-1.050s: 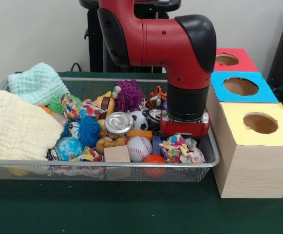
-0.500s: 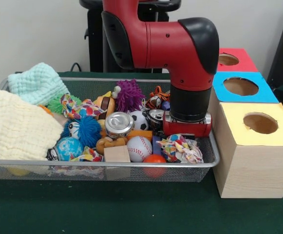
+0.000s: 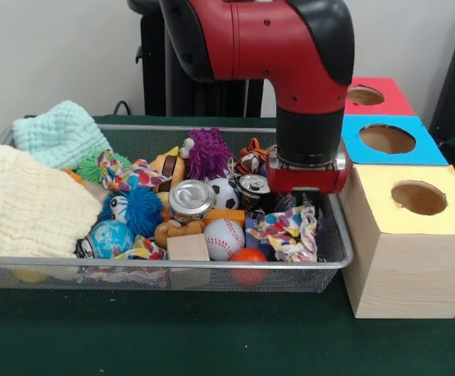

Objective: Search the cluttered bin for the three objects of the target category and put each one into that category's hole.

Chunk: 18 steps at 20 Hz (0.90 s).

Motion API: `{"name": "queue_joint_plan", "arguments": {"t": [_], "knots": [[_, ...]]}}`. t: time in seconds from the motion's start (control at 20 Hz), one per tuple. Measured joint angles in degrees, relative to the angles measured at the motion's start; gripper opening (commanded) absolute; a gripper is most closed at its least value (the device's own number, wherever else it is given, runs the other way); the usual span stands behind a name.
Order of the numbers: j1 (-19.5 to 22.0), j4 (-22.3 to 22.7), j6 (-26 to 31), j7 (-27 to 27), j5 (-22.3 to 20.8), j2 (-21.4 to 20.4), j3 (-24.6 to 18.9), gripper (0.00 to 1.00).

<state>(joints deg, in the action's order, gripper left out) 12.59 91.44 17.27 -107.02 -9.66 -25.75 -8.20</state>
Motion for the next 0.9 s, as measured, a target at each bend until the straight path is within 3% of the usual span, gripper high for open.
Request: {"name": "queue_joint_plan", "arguments": {"t": [0.5,0.9], "knots": [[4.45,8.89,5.35,0.00,1.98,-13.05,-3.17,0.00],[4.78,10.56,6.18,0.00,2.49,-16.10,-3.90,0.00]]}}
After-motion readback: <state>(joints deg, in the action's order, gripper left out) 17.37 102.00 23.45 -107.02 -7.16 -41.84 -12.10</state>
